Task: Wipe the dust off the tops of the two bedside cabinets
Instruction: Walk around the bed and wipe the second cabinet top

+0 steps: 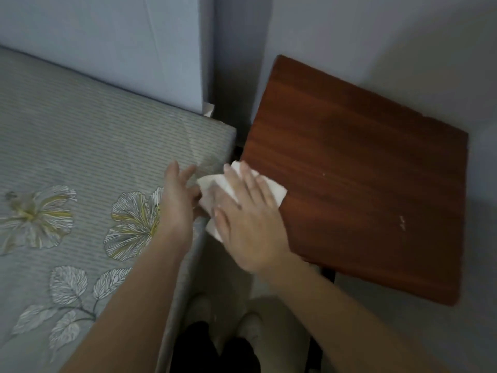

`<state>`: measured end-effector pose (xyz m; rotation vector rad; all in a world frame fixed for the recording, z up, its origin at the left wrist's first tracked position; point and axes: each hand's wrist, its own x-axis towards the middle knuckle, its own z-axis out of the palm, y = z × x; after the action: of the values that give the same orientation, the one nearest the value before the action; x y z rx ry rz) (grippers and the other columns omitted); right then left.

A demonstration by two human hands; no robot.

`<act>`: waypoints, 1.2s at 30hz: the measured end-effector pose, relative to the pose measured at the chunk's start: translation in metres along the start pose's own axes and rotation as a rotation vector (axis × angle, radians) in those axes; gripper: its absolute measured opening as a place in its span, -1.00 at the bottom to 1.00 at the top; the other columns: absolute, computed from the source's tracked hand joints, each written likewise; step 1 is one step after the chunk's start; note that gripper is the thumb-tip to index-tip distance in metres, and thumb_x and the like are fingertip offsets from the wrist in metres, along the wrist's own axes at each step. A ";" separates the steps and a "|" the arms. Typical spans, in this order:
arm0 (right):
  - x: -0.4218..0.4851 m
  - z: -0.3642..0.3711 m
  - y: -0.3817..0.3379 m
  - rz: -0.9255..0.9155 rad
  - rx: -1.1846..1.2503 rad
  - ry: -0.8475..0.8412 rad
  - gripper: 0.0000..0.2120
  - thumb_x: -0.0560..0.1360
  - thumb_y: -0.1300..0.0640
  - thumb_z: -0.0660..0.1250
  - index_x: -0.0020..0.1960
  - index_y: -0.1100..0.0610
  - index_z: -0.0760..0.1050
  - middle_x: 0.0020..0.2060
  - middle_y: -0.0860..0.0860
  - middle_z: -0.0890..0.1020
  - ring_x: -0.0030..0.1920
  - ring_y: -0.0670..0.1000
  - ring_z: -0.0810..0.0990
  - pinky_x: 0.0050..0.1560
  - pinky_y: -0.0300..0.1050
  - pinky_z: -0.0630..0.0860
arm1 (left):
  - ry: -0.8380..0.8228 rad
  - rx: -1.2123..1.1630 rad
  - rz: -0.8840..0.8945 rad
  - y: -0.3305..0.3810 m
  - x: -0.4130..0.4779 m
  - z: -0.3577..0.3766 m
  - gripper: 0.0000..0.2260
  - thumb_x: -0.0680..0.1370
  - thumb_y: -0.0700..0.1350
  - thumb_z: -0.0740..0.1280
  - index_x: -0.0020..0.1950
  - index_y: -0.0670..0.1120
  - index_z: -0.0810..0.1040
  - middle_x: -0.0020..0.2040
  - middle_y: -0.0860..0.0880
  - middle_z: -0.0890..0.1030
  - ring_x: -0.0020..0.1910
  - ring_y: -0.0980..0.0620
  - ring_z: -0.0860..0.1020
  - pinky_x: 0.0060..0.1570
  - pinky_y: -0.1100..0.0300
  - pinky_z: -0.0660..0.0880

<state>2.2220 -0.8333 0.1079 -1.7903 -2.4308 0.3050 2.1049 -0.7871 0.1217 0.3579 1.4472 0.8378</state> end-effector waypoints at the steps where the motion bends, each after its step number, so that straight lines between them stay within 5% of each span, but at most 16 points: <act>1: -0.012 0.004 -0.006 -0.053 -0.021 -0.009 -0.61 0.57 0.04 0.12 0.37 0.06 0.40 0.48 0.07 0.28 0.52 0.12 0.13 0.51 0.06 0.06 | 0.028 0.055 0.025 0.001 -0.003 0.000 -0.55 0.61 0.18 -0.06 0.27 0.02 0.47 0.04 -0.06 0.65 0.03 0.03 0.60 0.04 0.11 0.45; 4: -0.040 0.015 -0.006 -0.149 -0.087 0.047 -0.56 0.57 0.15 0.16 0.45 0.03 0.29 0.47 0.06 0.30 0.50 0.08 0.19 0.50 0.01 0.13 | 0.022 0.285 0.176 0.001 -0.014 0.008 -0.62 0.60 0.14 0.03 0.22 0.03 0.53 0.14 0.06 0.62 0.15 0.16 0.54 0.04 0.26 0.39; 7: -0.064 0.011 0.015 -0.029 -0.060 0.178 -0.62 0.59 0.15 0.20 0.40 0.01 0.38 0.42 0.06 0.39 0.47 0.05 0.28 0.46 -0.01 0.24 | -0.106 0.563 0.322 -0.009 -0.029 0.024 -0.69 0.63 0.07 0.03 0.19 0.12 0.53 0.12 0.20 0.57 0.07 0.47 0.46 0.10 0.49 0.34; 9: -0.089 0.005 0.037 0.054 -0.097 0.166 -0.61 0.60 0.11 0.23 0.42 0.00 0.35 0.42 0.07 0.39 0.46 0.06 0.29 0.44 0.02 0.26 | -0.180 0.667 0.369 -0.023 -0.033 0.032 -0.54 0.59 0.20 0.02 0.42 0.07 0.35 0.35 0.10 0.46 0.33 0.32 0.37 0.39 0.20 0.27; 11: -0.121 -0.002 0.064 0.116 -0.135 0.113 -0.59 0.61 0.07 0.19 0.45 0.01 0.29 0.44 0.10 0.35 0.48 0.10 0.26 0.44 0.06 0.25 | -0.166 0.765 0.386 -0.033 -0.034 0.039 -0.35 0.52 0.30 0.03 0.55 0.05 0.07 0.51 0.00 0.24 0.49 0.05 0.19 0.48 -0.05 0.12; 14: -0.172 -0.011 0.108 0.232 -0.166 0.131 -0.62 0.64 0.04 0.07 0.43 0.06 0.31 0.44 0.17 0.33 0.47 0.16 0.26 0.42 0.13 0.27 | -0.079 0.923 0.396 -0.042 -0.037 0.044 -0.37 0.61 0.16 0.05 0.57 -0.03 -0.13 0.57 -0.05 0.01 0.54 -0.02 -0.03 0.50 0.00 -0.09; 20: -0.245 -0.031 0.182 0.528 -0.056 0.236 -0.57 0.64 0.00 -0.02 0.43 0.13 0.32 0.44 0.20 0.31 0.45 0.16 0.25 0.42 0.07 0.20 | -0.013 1.125 0.508 -0.048 -0.042 0.048 -0.33 0.61 0.09 0.10 0.56 -0.15 -0.18 0.58 -0.13 -0.07 0.54 -0.09 -0.12 0.48 0.03 -0.16; 23: -0.250 -0.044 0.195 0.862 0.278 0.364 -0.56 0.65 -0.03 -0.03 0.49 0.05 0.21 0.48 0.02 0.23 0.44 -0.05 0.21 0.42 -0.14 0.12 | 0.028 1.183 0.572 -0.052 -0.043 0.050 -0.31 0.60 0.11 0.14 0.56 -0.12 -0.16 0.58 -0.13 -0.07 0.54 -0.11 -0.12 0.47 0.00 -0.16; 26: -0.240 -0.047 0.205 1.105 0.555 0.410 -0.59 0.66 -0.01 -0.01 0.47 0.04 0.26 0.26 -0.13 0.39 0.23 -0.14 0.34 0.29 -0.21 0.22 | 0.031 1.240 0.580 -0.053 -0.038 0.048 -0.25 0.55 0.22 0.15 0.56 -0.06 -0.17 0.58 -0.11 -0.07 0.54 -0.11 -0.12 0.46 -0.07 -0.13; 31: -0.222 -0.048 0.214 1.338 0.786 0.665 -0.61 0.66 0.03 0.01 0.29 0.20 0.47 0.02 0.03 0.51 0.05 -0.02 0.47 0.04 -0.19 0.32 | 0.065 1.330 0.545 -0.052 -0.039 0.050 -0.22 0.48 0.32 0.09 0.56 0.03 -0.16 0.58 -0.05 -0.09 0.53 -0.11 -0.13 0.46 -0.11 -0.12; 36: -0.228 -0.051 0.197 1.454 0.669 0.628 -0.62 0.65 0.11 0.02 0.18 0.33 0.50 0.06 0.25 0.59 0.03 0.18 0.55 0.03 -0.03 0.42 | 0.035 1.368 0.508 -0.048 -0.040 0.051 -0.26 0.49 0.33 0.11 0.54 0.12 -0.18 0.57 0.01 -0.15 0.53 -0.09 -0.16 0.46 -0.17 -0.11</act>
<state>2.4846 -0.9890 0.1206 -2.3369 -0.2576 0.4445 2.1703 -0.8334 0.1247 1.7842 1.8117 0.0828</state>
